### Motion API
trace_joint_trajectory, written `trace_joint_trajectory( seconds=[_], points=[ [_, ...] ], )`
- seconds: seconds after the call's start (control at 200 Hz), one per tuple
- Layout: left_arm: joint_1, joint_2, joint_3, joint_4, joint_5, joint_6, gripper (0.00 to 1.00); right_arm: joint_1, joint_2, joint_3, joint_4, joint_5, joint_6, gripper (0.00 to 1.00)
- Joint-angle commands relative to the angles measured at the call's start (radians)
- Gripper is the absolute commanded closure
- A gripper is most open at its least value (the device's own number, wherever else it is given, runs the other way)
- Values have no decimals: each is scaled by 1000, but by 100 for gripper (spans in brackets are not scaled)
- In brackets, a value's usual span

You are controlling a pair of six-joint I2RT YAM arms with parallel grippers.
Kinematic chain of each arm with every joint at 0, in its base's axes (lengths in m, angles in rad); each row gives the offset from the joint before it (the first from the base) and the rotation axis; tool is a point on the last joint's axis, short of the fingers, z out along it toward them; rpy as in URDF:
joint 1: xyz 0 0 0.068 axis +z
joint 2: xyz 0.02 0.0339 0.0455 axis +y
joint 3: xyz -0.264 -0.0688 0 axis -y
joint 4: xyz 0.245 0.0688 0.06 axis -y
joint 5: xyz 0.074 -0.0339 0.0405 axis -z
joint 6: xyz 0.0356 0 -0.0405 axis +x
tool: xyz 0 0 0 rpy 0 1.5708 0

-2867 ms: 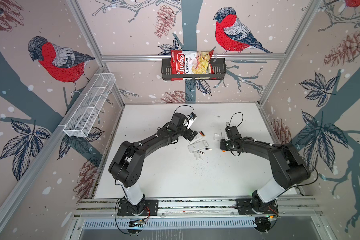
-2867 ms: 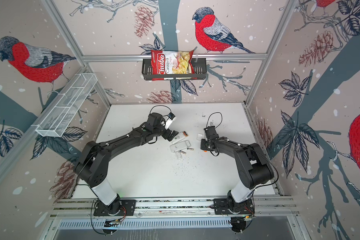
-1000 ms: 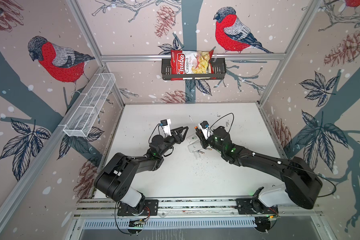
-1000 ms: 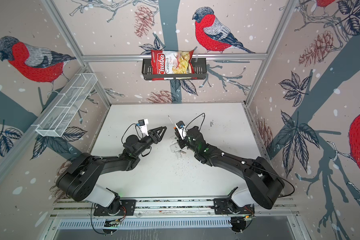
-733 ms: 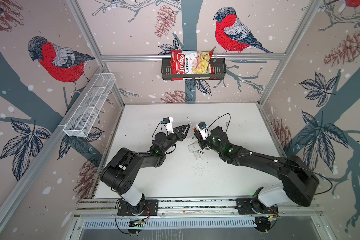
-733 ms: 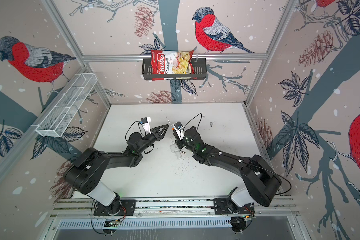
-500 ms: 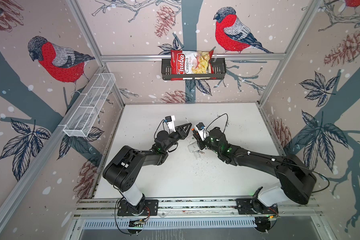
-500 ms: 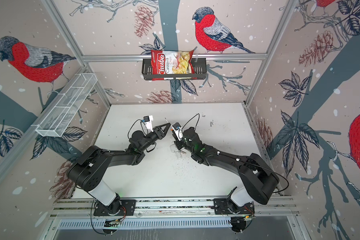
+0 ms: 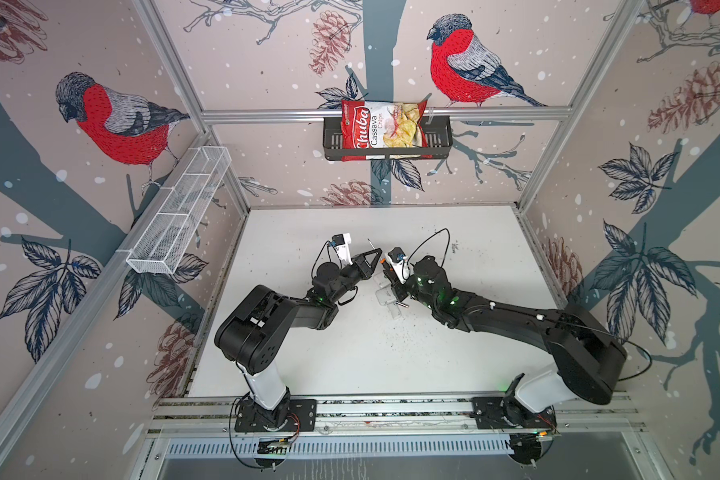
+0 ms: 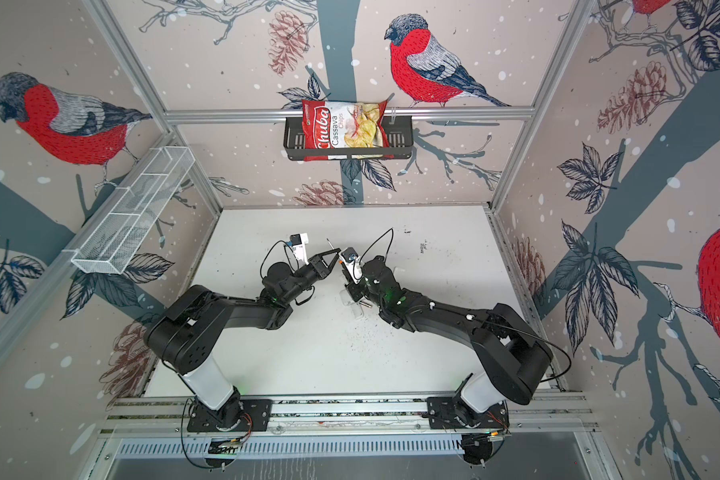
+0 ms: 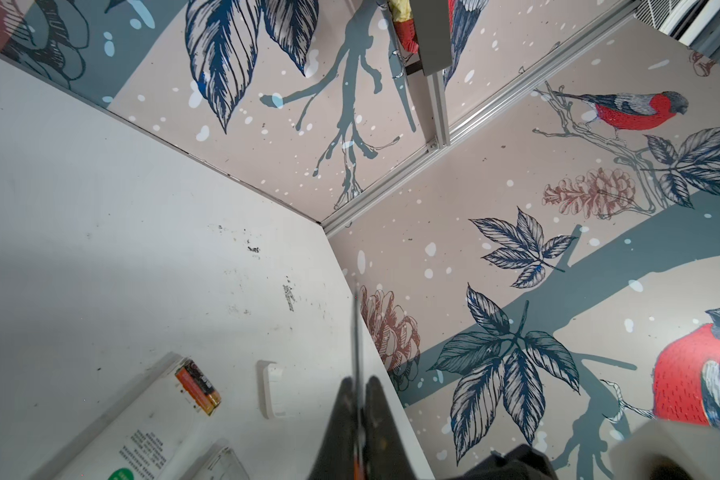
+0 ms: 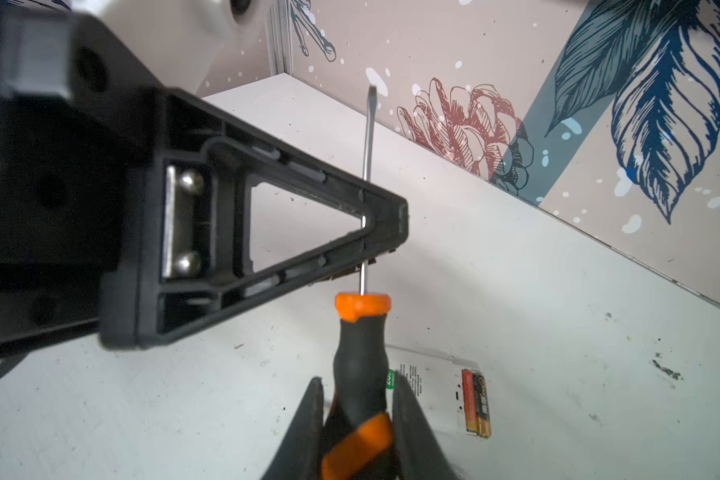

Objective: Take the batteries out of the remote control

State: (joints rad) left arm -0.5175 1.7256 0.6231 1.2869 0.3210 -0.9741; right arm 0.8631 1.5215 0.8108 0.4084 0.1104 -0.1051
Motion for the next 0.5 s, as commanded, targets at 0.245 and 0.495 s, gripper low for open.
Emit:
trace_joint_trajectory(
  seconds=[0.245,0.495],
  points=[
    [1,-15,-31,41,-39,-19,100,-24,-6,-31,97,-2,53,79],
    [2,-31,-23,62,-79,-65,100,-282,-56,-127,297,-548,370,30]
  ],
)
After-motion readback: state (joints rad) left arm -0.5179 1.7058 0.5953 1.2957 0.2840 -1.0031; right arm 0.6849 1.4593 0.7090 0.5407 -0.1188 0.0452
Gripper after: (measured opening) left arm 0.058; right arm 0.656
